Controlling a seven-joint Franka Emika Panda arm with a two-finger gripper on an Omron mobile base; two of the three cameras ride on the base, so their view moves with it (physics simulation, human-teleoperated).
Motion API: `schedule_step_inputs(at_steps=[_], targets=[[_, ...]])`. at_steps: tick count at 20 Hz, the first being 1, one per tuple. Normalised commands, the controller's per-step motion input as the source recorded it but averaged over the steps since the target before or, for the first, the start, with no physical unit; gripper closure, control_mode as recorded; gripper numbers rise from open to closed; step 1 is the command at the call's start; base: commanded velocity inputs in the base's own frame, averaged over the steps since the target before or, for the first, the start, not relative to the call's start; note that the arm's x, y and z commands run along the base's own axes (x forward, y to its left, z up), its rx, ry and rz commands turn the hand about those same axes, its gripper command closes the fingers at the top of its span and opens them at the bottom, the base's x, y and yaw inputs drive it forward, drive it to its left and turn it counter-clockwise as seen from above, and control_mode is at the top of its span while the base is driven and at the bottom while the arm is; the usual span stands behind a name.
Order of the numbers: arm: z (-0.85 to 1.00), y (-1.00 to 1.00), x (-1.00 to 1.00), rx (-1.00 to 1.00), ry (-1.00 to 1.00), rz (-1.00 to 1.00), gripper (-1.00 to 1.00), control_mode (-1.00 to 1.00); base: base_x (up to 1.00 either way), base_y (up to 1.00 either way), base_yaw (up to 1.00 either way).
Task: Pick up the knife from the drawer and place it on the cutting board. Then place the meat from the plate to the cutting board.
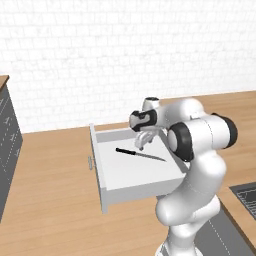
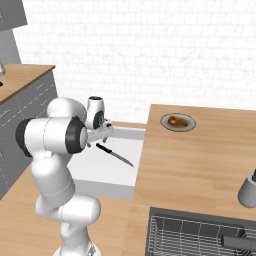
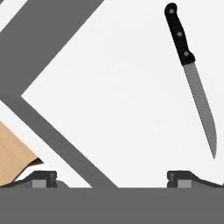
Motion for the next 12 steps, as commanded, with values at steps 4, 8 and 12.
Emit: schedule_step_inputs(at_steps=[4, 8, 12], targets=[[-0.58, 0.06, 0.55, -0.02, 0.00, 0.00, -1.00, -1.00, 0.00, 0.00, 0.00], [-0.57, 0.13, 0.16, -0.09, -0.01, 0.00, -1.00, -1.00, 0.00, 0.00, 0.00], [-0.40, 0.13, 0.22, -0.06, -0.10, 0.00, -1.00, -1.00, 0.00, 0.00, 0.00]])
